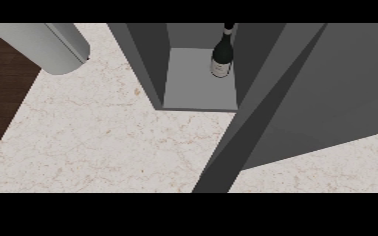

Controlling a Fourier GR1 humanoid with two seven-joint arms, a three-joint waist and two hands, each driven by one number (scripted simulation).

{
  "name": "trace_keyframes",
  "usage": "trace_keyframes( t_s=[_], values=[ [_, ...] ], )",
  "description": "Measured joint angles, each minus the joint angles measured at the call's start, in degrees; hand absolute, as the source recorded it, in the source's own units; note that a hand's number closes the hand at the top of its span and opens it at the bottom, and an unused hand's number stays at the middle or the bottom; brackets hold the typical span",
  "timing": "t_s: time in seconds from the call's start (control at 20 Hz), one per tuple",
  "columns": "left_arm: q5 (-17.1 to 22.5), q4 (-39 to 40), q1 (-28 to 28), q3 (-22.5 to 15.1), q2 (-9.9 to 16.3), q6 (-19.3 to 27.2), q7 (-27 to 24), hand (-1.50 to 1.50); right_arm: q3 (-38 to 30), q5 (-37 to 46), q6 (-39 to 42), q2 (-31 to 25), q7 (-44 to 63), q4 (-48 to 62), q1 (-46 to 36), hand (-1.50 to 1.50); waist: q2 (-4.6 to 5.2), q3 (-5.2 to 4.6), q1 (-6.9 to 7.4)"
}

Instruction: Pick up the wine, place it into the cabinet and close the cabinet

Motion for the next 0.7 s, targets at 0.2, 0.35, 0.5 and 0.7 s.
trace_keyframes(
  t_s=[0.2, 0.35, 0.5, 0.7],
  values=[
    [3.3, 1.8, 2.1, 6.0, 1.4, -5.9, 0.3, -1.50, 3.6, 4.5, -7.4, 0.5, 1.3, 5.2, -10.0, 1.50, 0.12, -0.01, 0.16],
    [3.9, 0.9, 4.1, 7.9, 1.4, -8.4, 0.8, -1.50, 4.7, 5.3, -13.7, 0.7, 1.6, 11.1, -17.9, 1.50, 0.19, 0.02, 0.38],
    [5.8, 1.6, 4.5, 11.3, 1.6, -10.9, 2.0, -1.50, 3.4, 4.3, -18.6, 0.7, 1.7, 17.0, -25.6, 1.50, 0.29, 0.04, 0.38],
    [7.6, 3.4, 4.2, 14.8, 1.4, -13.9, 3.7, -1.50, -0.3, 2.2, -22.1, 0.8, 0.5, 25.3, -34.7, 1.50, 0.42, 0.06, 0.24]
  ],
)
